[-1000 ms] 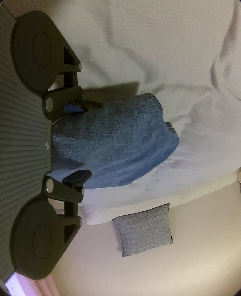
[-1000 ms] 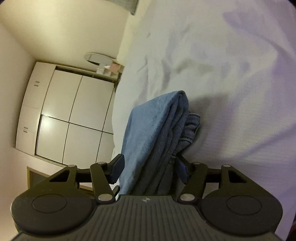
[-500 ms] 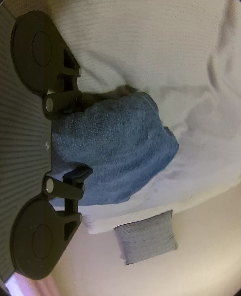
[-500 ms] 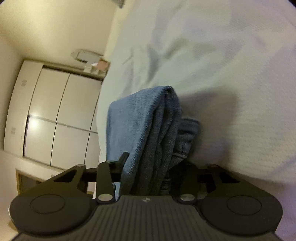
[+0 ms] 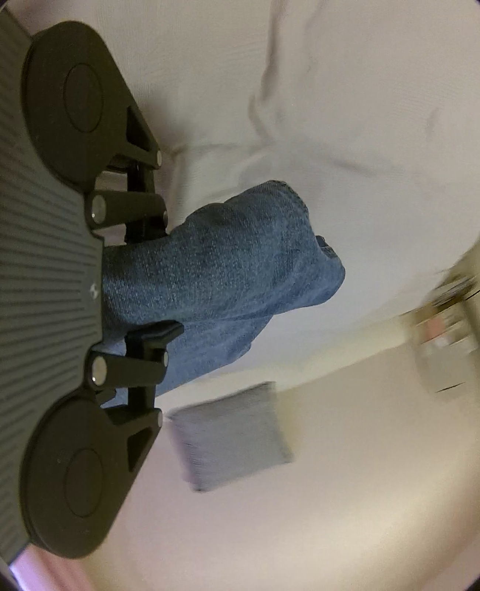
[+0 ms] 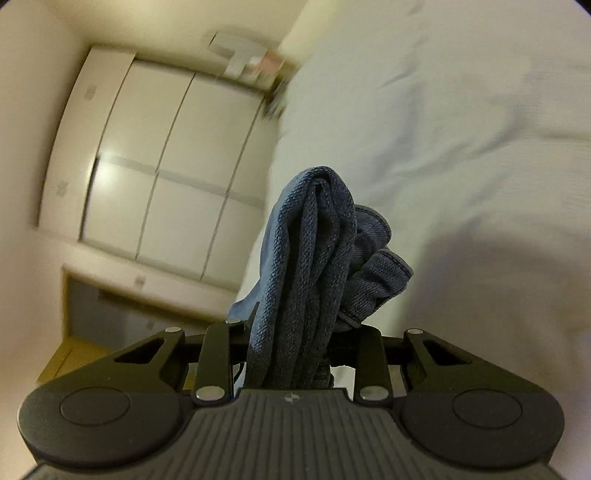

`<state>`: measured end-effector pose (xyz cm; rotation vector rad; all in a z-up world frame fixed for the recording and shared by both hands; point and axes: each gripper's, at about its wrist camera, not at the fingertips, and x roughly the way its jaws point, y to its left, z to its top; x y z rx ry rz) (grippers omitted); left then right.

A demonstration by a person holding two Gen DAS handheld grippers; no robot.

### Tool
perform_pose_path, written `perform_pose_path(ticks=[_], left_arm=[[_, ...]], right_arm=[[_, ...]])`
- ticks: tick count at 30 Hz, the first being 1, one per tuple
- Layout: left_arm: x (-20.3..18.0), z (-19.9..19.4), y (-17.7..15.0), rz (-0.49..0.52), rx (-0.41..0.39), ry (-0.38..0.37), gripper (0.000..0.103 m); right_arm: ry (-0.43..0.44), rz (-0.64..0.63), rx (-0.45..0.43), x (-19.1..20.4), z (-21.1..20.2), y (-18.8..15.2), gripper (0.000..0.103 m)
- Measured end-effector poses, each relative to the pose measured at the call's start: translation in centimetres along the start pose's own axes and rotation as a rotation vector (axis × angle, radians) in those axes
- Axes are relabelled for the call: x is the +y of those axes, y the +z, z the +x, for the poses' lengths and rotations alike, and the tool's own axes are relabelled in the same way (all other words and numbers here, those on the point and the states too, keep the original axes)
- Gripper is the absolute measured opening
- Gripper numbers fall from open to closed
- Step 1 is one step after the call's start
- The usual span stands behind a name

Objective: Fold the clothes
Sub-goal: 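Lift the jeans bundle with both grippers and carry it to the towel stack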

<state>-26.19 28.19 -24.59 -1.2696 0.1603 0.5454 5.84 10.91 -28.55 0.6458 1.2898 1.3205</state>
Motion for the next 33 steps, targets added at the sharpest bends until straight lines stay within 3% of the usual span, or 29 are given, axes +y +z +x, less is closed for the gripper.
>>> perform_pose_path(ticks=[5,13,18,21,30,33], left_arm=[[-3.1,-13.5,0.9,-0.075,-0.229,0.087,0.033],[-3.5,-34.6,-1.0,-0.185,-0.617,0.249,0.033],[0.1,-45.3,-1.1,-0.244,-0.788,0.338,0.033],[3.3,-51.5,0.3,-0.259,-0.856,0.369,0.033],[14.3,-69.8,11.2,-0.242,-0.992,0.411,0.033],[18.3,-74.5,13.3,-0.248,-1.055,0.418,0.033]], right_arm=[[0.104,-0.044,0.238,9.8,4.8,-1.0,0.030],[0.295,-0.093,0.664,23.5,16.6,-9.6,0.030],[0.361,-0.121,0.859,29.7,24.2,-19.3,0.030],[0.391,-0.143,0.927,33.3,29.1,-25.8,0.030],[0.486,-0.194,1.037,45.6,44.3,-45.2,0.030],[0.533,-0.222,1.077,48.5,47.7,-51.6,0.030]])
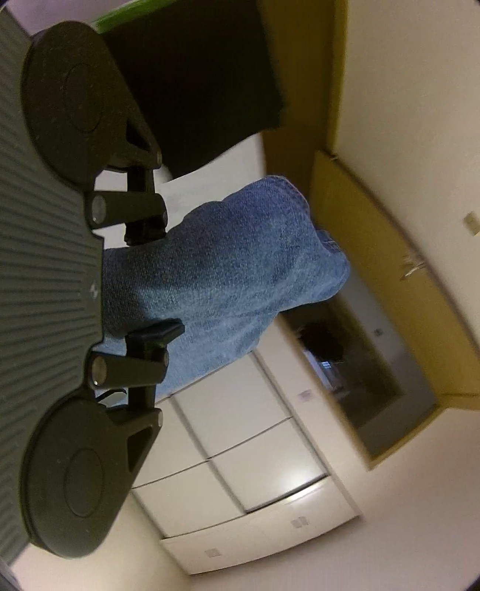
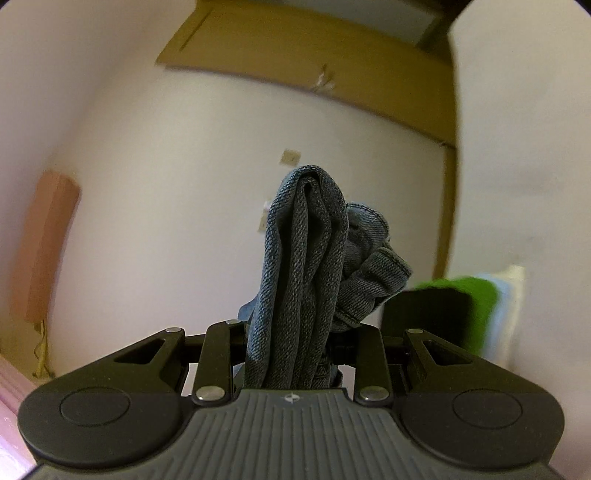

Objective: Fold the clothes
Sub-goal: 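Lift the jeans bundle with both grippers and carry it to the towel stack, then lower the jeans onto the towel stack and open both grippers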

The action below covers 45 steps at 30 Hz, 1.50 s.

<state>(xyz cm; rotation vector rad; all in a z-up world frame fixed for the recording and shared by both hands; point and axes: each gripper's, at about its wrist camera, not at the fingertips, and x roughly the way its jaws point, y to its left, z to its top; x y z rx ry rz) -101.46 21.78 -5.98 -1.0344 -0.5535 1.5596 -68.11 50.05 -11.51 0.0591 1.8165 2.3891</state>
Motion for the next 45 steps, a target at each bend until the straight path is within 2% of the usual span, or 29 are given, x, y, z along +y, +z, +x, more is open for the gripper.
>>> perform_pose_path(ticks=[1,6,9,13,20,21,24,26,32,34,36,38,42,43,44,45], left_arm=[[1.1,0.3,1.2,-0.007,-0.017,0.011,0.033],[7.7,1.2,5.2,-0.044,-0.096,0.097,0.033],[11.4,1.4,5.9,-0.080,-0.106,0.142,0.033],[15.5,2.4,5.6,-0.124,-0.091,0.177,0.033],[18.2,4.9,3.8,-0.096,-0.059,0.183,0.034],[18.8,5.3,3.6,-0.085,-0.048,0.189,0.035],[21.6,6.6,2.4,-0.171,0.005,0.242,0.037],[22.4,6.8,2.1,-0.179,-0.006,0.241,0.038],[20.8,7.6,3.9,-0.112,0.003,0.253,0.038],[20.9,8.0,4.1,-0.102,0.012,0.266,0.039],[21.3,8.1,3.8,-0.107,0.029,0.276,0.042],[21.1,7.9,3.8,-0.120,0.035,0.276,0.042],[20.2,7.6,4.1,-0.116,0.044,0.317,0.041],[20.0,6.9,3.9,-0.119,0.037,0.328,0.040],[20.1,5.9,3.5,-0.119,0.026,0.349,0.040],[19.8,5.4,3.6,-0.115,0.011,0.362,0.040]], right_arm=[[0.006,-0.010,0.024,-0.1,2.7,-0.8,0.030],[-0.001,-0.029,0.157,-1.7,12.8,-0.4,0.030],[-0.014,-0.021,0.221,-3.7,16.6,-1.1,0.030],[-0.051,-0.011,0.260,-6.9,19.0,-0.6,0.030],[-0.071,-0.004,0.231,-11.1,18.8,-1.5,0.030],[-0.087,-0.004,0.231,-11.6,18.7,-1.9,0.030],[-0.183,-0.020,0.262,-13.2,19.2,-2.7,0.033],[-0.246,-0.036,0.279,-13.2,19.2,-3.1,0.040],[-0.306,-0.118,0.298,-10.4,19.1,-3.3,0.046],[-0.350,-0.112,0.308,-10.3,18.9,-3.3,0.056],[-0.405,-0.101,0.296,-10.7,18.0,-3.5,0.058],[-0.433,-0.075,0.238,-10.8,16.1,-3.4,0.069],[-0.511,-0.112,0.094,-9.4,12.4,-2.4,0.067],[-0.544,-0.163,0.082,-8.6,11.7,-2.2,0.062],[-0.569,-0.231,0.073,-7.7,11.7,-2.1,0.052],[-0.591,-0.310,0.069,-6.8,12.3,-2.1,0.048]])
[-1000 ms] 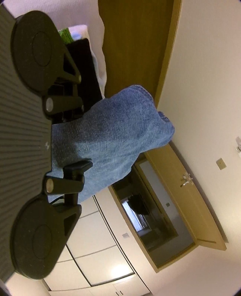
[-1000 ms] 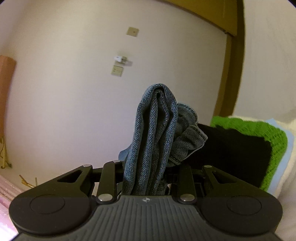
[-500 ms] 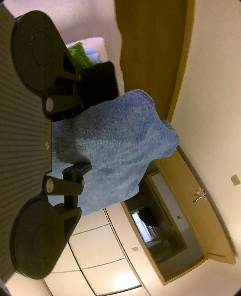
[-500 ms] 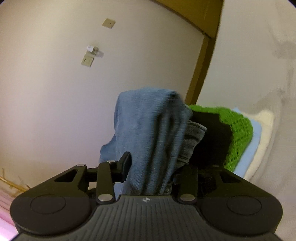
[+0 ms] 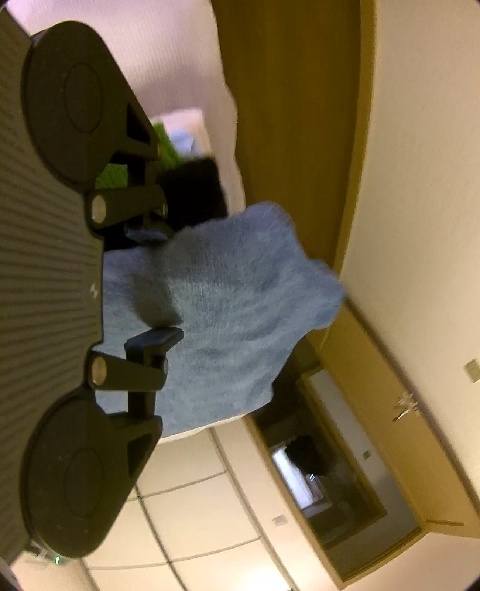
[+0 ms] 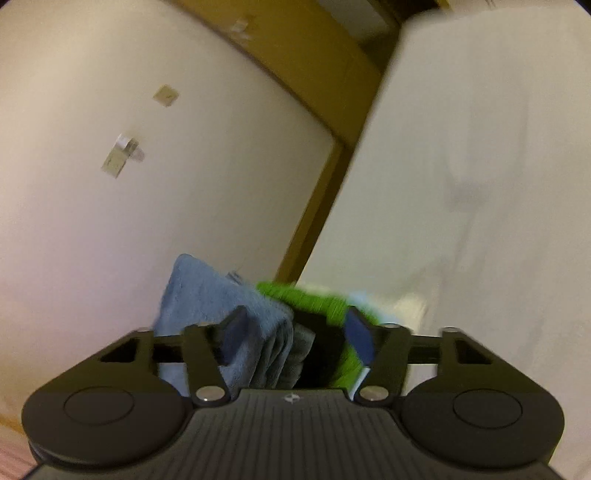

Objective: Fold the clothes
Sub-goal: 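Lower the jeans onto the towel stack and open both grippers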

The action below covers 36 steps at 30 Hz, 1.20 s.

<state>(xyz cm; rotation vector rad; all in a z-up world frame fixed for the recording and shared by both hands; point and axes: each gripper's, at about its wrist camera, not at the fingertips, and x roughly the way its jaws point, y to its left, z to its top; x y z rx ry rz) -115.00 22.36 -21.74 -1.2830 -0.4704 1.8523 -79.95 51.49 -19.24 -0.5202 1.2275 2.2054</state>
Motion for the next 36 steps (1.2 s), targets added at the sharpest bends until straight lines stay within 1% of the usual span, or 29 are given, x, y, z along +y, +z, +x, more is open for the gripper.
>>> perform_pose_path(ticks=[2,3,4,5,6,8,9,10,11,12,14,15,17,19,21,23,25,27,28,29,32,34,36], left_arm=[[-0.2,-2.4,-0.3,0.020,-0.039,0.038,0.039],[-0.6,-3.8,-0.5,0.040,-0.064,0.058,0.039],[-1.7,-4.4,-0.3,0.079,-0.088,0.061,0.039],[-3.1,-5.1,-0.1,0.142,-0.106,0.064,0.039],[-4.4,-4.9,-0.1,0.207,-0.108,0.064,0.039],[-6.9,-4.4,0.1,0.335,-0.112,0.064,0.039],[-7.6,-3.5,0.1,0.385,-0.114,0.073,0.039],[-7.8,-2.1,0.2,0.417,-0.106,0.092,0.039],[-8.0,-0.7,0.4,0.443,-0.098,0.114,0.037],[-7.4,0.8,0.8,0.432,-0.078,0.150,0.034],[-5.6,3.5,1.5,0.409,-0.047,0.208,0.017],[-5.1,4.3,1.8,0.410,-0.033,0.223,0.017],[-4.4,5.4,2.2,0.427,-0.019,0.230,0.019],[-4.0,6.2,2.7,0.440,-0.014,0.233,0.020],[-3.5,6.7,3.0,0.444,-0.007,0.240,0.020],[-3.7,6.7,3.4,0.446,0.001,0.242,0.020],[-4.1,6.1,3.5,0.441,0.007,0.244,0.019],[-4.6,5.2,3.6,0.415,0.004,0.237,0.020],[-4.9,4.7,3.6,0.404,0.000,0.231,0.024],[-5.5,4.0,3.7,0.402,-0.015,0.214,0.027],[-7.4,2.6,3.3,0.402,-0.047,0.174,0.027],[-8.2,1.4,2.5,0.412,-0.043,0.145,0.027],[-8.8,0.3,0.9,0.440,-0.029,0.128,0.028]], right_arm=[[-0.028,-0.128,-0.036,1.6,-1.0,-0.3,0.036],[-0.032,-0.197,-0.050,2.6,-1.1,-0.8,0.034],[-0.038,-0.265,-0.060,3.5,-1.2,-1.5,0.033],[-0.044,-0.333,-0.070,4.3,-1.3,-2.2,0.033],[-0.051,-0.397,-0.078,5.1,-1.2,-2.8,0.033],[-0.073,-0.499,-0.083,6.2,0.2,-4.1,0.032],[-0.084,-0.546,-0.089,6.6,1.0,-4.7,0.032],[-0.094,-0.578,-0.104,6.7,1.9,-5.1,0.032],[-0.103,-0.601,-0.110,6.8,2.9,-5.4,0.033],[-0.112,-0.619,-0.111,6.8,4.0,-5.5,0.033],[-0.130,-0.608,-0.086,6.5,6.1,-5.2,0.033],[-0.122,-0.586,-0.074,6.2,6.9,-4.9,0.033],[-0.112,-0.548,-0.039,6.0,8.7,-4.0,0.033],[-0.105,-0.514,0.000,5.7,9.9,-3.4,0.033],[-0.112,-0.497,0.023,5.7,10.4,-3.0,0.034],[-0.122,-0.493,0.040,5.9,10.9,-2.4,0.035],[-0.125,-0.492,0.061,6.3,10.5,-1.8,0.036],[-0.116,-0.487,0.071,6.4,10.0,-1.5,0.036],[-0.112,-0.485,0.071,6.4,9.7,-1.4,0.037],[-0.111,-0.484,0.064,6.3,9.1,-1.4,0.037],[-0.092,-0.470,0.021,6.3,6.8,-1.5,0.037],[-0.076,-0.459,-0.012,6.2,5.1,-1.6,0.037],[-0.059,-0.461,-0.035,6.5,3.4,-2.1,0.037]])
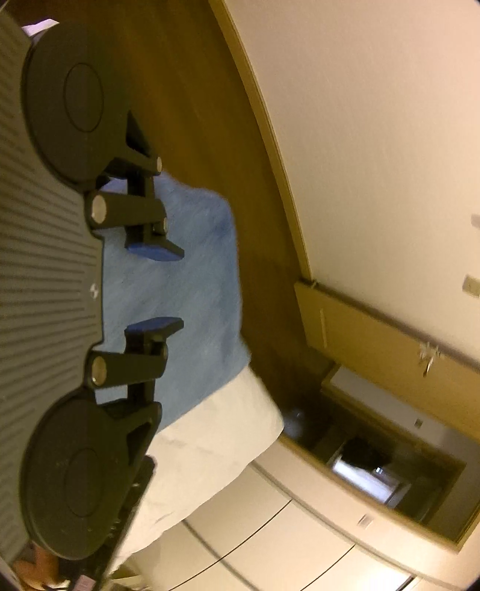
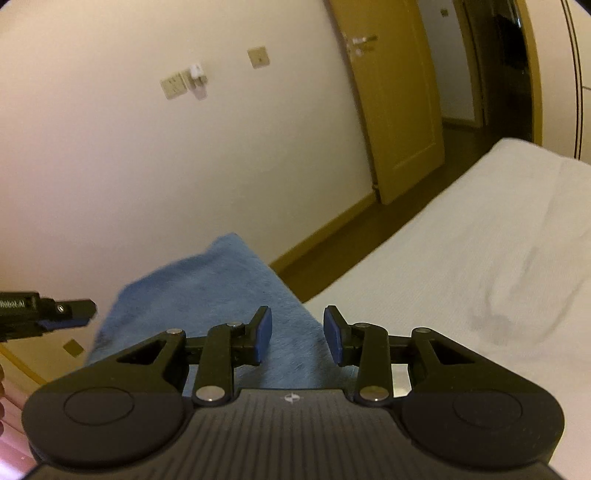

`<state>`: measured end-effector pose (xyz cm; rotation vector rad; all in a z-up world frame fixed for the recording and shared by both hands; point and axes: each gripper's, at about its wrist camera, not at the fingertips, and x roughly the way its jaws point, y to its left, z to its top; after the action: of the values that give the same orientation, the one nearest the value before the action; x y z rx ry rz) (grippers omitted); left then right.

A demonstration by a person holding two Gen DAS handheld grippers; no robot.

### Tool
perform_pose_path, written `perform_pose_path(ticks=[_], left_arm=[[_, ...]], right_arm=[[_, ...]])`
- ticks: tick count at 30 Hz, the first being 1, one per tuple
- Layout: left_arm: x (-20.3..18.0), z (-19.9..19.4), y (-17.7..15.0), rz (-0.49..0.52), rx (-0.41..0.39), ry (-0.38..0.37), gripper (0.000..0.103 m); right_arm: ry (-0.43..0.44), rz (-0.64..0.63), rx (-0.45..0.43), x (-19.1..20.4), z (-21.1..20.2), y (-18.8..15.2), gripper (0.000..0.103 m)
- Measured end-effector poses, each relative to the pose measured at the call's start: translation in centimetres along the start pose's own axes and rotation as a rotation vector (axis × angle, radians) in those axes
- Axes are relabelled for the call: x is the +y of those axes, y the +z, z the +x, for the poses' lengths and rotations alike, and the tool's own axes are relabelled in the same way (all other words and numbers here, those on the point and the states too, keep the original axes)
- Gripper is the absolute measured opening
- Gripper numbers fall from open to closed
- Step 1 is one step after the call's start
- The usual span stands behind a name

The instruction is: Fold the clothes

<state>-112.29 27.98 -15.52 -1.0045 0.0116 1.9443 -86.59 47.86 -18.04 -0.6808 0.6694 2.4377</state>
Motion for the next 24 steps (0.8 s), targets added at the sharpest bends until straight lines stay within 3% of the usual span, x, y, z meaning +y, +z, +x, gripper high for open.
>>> perform_pose_path(ticks=[4,8,12,15,21,24], left_arm=[[-1.5,-1.1,-3.4,0.041,0.060,-0.024,0.030],[-2.4,-0.5,-6.8,0.112,0.087,0.033,0.031],[-3.3,-0.7,-6.5,0.118,0.082,0.083,0.031],[-3.7,-2.0,-5.7,0.088,0.058,0.114,0.036],[-6.3,-8.2,-6.1,0.066,0.037,0.196,0.050],[-8.4,-11.7,-6.9,0.077,0.026,0.234,0.064]], right_arm=[[0.007,-0.062,0.018,1.4,-1.1,-1.7,0.037],[-0.019,-0.169,0.133,2.4,1.1,-4.4,0.040],[-0.035,-0.201,0.147,3.1,1.0,-3.9,0.041],[-0.008,-0.171,0.113,3.6,-1.6,-3.0,0.042],[0.031,-0.097,0.097,4.4,-8.9,-4.9,0.048],[0.048,-0.073,0.080,5.1,-12.6,-5.8,0.056]])
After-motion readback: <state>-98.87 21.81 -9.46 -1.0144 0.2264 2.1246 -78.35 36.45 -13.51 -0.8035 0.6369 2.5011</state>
